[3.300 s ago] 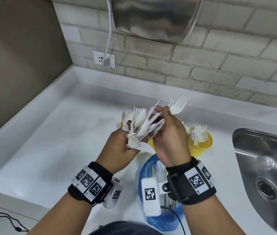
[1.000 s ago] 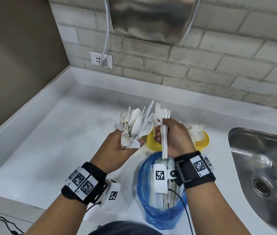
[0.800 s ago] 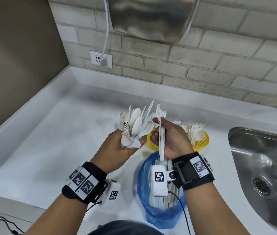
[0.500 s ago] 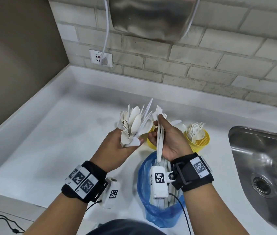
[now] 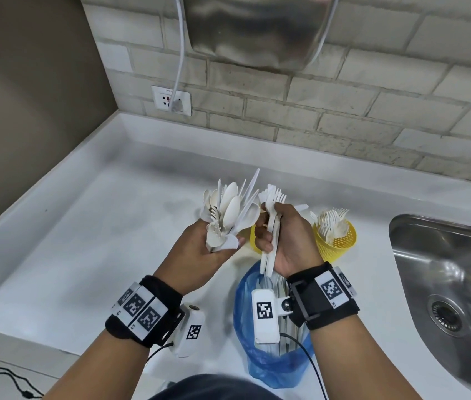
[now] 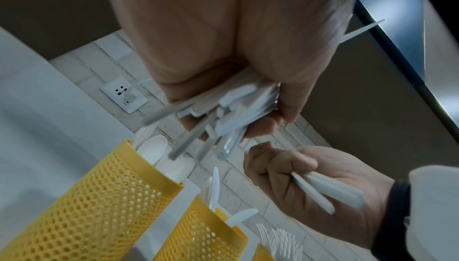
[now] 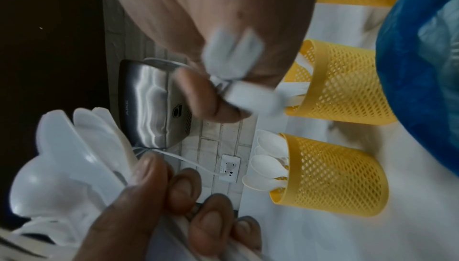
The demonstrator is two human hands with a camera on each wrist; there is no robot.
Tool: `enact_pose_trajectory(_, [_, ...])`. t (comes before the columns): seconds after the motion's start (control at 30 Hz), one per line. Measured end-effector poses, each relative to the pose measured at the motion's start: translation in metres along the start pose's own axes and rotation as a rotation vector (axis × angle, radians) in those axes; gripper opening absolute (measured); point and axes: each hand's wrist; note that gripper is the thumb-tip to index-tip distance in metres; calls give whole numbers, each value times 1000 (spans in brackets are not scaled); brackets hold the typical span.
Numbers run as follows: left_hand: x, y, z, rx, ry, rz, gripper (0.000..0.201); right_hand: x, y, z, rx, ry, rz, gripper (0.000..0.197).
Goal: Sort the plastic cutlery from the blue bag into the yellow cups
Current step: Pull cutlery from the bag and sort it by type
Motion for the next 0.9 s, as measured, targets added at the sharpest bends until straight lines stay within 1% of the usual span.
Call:
enact_pose_trajectory(0.17, [0, 0, 0, 7, 5, -5, 31, -2, 1, -1, 25, -19, -95, 18])
enact_pose_trajectory(0.27, [0, 0, 1, 0, 13, -10, 30, -6, 0, -4, 18, 37, -99, 27])
enact_pose_trajectory(0.33, [1, 1, 0, -11, 18, -8, 32, -10, -1, -8, 7, 43, -106, 31])
enact_pose_trajectory(0.43, [-1, 2, 1, -24, 24, -13, 23, -13, 1, -14, -3, -5, -115, 33])
enact_pose_trajectory(0.57, [-3, 1, 2, -15, 18, 13, 23, -18, 7, -18, 5, -144, -192, 32])
enact_pose_trajectory(0.63, [-2, 1, 1, -15, 18, 18, 25, -20, 8, -18, -8, -182, -212, 30])
enact_pose_trajectory(0.7, [-2, 1, 1, -15, 13, 26, 26, -21, 7, -18, -12, -186, -203, 28])
enact_pose_trajectory(0.83, [-5, 2, 1, -19, -3, 20, 24, -19, 5, -17, 38, -172, -138, 24])
enact_pose_trajectory(0.9, [-7, 2, 1, -16, -11, 9, 21, -15, 1, -13, 92, -179, -199, 22])
Point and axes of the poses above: each hand's wrist, its own z-axis towards the middle knuckle, its own y-axis out of the palm, x = y × z, and after that the axes turned 11 degrees about -x, right-handed
